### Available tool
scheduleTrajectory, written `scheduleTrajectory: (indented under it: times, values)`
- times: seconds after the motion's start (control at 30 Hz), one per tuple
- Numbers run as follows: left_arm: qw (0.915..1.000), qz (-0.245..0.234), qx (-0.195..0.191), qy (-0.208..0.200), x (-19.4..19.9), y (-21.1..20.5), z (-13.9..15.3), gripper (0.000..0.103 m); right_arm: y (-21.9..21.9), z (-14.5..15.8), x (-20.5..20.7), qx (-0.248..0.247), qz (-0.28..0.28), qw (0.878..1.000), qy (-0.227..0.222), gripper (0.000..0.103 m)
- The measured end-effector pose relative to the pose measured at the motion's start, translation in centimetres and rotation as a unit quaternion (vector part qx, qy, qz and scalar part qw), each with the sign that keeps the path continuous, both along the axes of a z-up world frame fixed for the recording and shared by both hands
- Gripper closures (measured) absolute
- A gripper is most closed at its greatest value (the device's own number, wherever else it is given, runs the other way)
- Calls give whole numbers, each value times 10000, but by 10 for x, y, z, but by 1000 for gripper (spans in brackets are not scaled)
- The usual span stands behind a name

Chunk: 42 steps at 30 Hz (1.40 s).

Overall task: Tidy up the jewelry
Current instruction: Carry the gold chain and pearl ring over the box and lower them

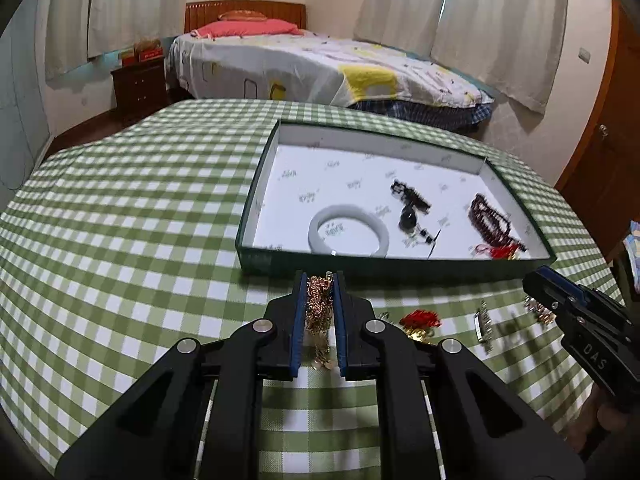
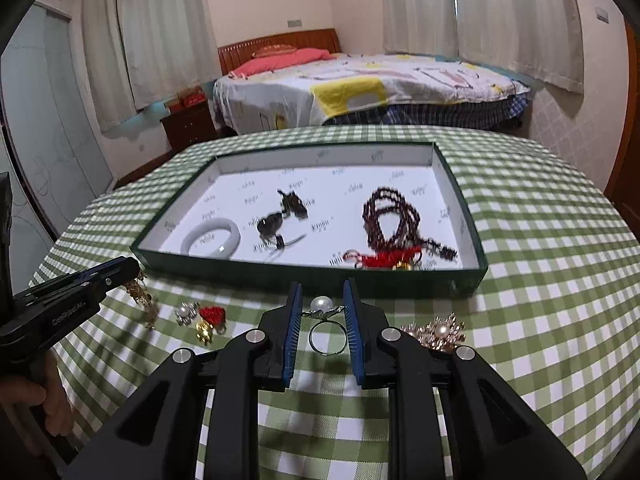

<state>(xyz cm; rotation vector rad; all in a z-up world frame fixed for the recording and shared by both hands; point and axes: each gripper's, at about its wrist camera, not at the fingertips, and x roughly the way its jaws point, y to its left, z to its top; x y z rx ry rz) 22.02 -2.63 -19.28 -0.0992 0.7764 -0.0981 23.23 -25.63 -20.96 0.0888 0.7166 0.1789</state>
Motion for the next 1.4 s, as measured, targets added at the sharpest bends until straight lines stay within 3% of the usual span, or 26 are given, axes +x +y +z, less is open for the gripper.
scheduleTrajectory:
  times: [0.47,0.8,1.07,1.4]
  values:
    - [9966,-88,-187,-797,-1,-5,66,90,-4,63,5,-18,3,9964,-850,81]
    - [9915,-108,-163,-1284,24,-10,103,90,0,93,28,-115,62,9914,-1299,81]
    - [9898,-176,-97,-1409,60,-22,107,90,-2,97,58,-138,-15,9896,-1430,81]
    - [9924,-194,15,-1215,118,-39,76,90,-10,78,102,-211,-147,9910,-1316,81]
